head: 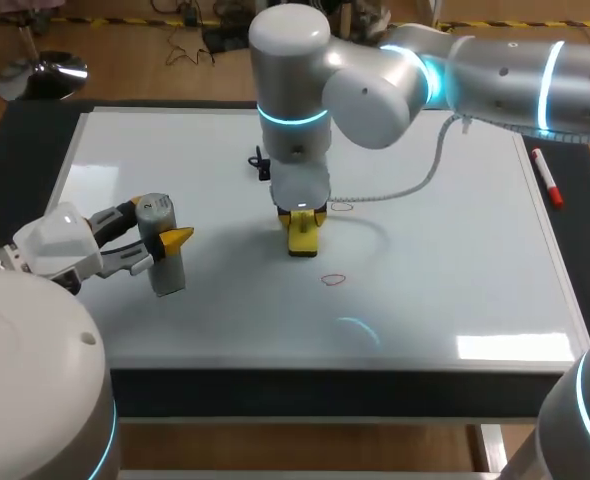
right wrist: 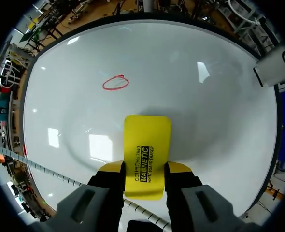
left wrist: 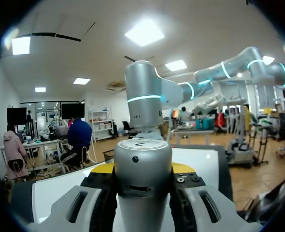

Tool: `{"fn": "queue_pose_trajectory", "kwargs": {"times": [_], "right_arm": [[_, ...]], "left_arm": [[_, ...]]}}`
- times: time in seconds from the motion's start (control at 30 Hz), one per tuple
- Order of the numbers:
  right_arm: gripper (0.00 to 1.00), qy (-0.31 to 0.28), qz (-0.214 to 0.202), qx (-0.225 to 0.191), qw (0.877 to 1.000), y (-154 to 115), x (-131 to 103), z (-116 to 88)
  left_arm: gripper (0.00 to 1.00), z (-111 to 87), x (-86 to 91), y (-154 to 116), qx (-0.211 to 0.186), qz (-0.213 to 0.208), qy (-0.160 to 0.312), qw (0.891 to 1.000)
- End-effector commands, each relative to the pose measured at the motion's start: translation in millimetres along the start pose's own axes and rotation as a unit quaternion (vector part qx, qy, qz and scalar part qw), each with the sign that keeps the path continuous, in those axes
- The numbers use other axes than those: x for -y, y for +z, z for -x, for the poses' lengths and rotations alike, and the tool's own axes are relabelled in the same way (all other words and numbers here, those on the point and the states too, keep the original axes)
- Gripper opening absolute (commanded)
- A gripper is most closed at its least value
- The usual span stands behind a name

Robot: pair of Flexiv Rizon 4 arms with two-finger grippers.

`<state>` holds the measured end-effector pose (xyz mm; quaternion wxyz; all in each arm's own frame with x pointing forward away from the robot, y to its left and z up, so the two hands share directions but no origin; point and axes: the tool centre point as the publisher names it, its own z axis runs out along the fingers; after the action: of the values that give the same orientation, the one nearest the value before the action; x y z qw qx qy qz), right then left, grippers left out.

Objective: Pick up the inspection probe, press it on each red-marked spot on the whiteboard one by one, put down the probe, pick up the eraser, and wipe off all the red marks.

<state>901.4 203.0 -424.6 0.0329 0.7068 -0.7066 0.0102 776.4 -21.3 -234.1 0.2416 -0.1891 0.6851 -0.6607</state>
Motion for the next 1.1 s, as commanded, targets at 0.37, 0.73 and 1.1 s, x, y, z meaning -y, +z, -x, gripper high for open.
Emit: {"fn": "queue_pose_trajectory", "kwargs": {"times": [0.37, 0.73, 1.1], "right_arm": [[0.00, 0.013, 0.001, 0.029, 1.000, -31, 7, -28], [0.00, 0.062, -0.011, 0.041, 0.997, -49, 35, -77], [0.00, 0.121, -0.017, 0.037, 0.992, -61, 67, -153]], "left_arm": [[0.00, -0.4, 0.6, 1, 0.001, 0.000, 0.001, 1.000], [0.00, -0.4, 0.6, 1, 0.001, 0.000, 0.001, 1.000], [0.00, -0.4, 0.6, 1, 0.001, 0.000, 0.001, 1.000]]}}
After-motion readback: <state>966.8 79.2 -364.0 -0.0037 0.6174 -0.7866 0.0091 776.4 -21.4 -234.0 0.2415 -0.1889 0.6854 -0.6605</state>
